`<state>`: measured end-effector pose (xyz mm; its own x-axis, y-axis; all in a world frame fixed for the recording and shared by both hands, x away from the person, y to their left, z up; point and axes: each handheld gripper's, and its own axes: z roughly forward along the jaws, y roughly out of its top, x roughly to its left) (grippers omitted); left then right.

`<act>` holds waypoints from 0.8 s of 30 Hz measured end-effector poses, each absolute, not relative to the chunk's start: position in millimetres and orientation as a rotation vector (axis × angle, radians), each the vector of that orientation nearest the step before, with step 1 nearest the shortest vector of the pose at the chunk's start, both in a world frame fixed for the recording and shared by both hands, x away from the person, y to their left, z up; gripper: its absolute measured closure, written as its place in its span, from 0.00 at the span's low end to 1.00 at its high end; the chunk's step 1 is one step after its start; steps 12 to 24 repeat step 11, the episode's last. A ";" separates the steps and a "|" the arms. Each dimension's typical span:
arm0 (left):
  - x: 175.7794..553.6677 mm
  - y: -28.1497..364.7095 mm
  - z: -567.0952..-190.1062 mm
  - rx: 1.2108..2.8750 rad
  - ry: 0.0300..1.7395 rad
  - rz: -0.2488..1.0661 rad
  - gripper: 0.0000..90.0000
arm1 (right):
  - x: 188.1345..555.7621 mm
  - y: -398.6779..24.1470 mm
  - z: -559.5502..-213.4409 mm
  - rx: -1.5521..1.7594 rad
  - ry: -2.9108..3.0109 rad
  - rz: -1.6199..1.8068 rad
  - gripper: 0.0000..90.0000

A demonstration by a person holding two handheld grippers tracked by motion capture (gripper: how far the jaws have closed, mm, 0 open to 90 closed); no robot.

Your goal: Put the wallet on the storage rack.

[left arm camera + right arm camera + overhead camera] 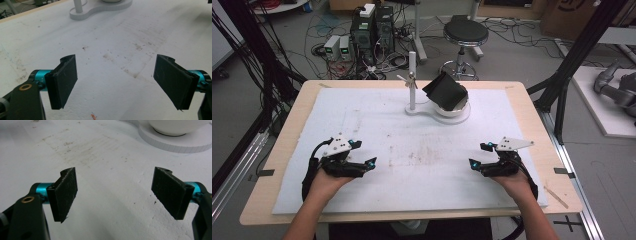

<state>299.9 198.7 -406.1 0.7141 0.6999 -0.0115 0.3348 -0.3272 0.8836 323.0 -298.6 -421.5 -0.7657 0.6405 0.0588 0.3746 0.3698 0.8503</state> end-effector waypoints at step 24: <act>300.3 197.6 -407.3 1.922 0.803 0.459 0.21 | 321.7 -301.1 -419.8 0.896 2.346 1.354 0.24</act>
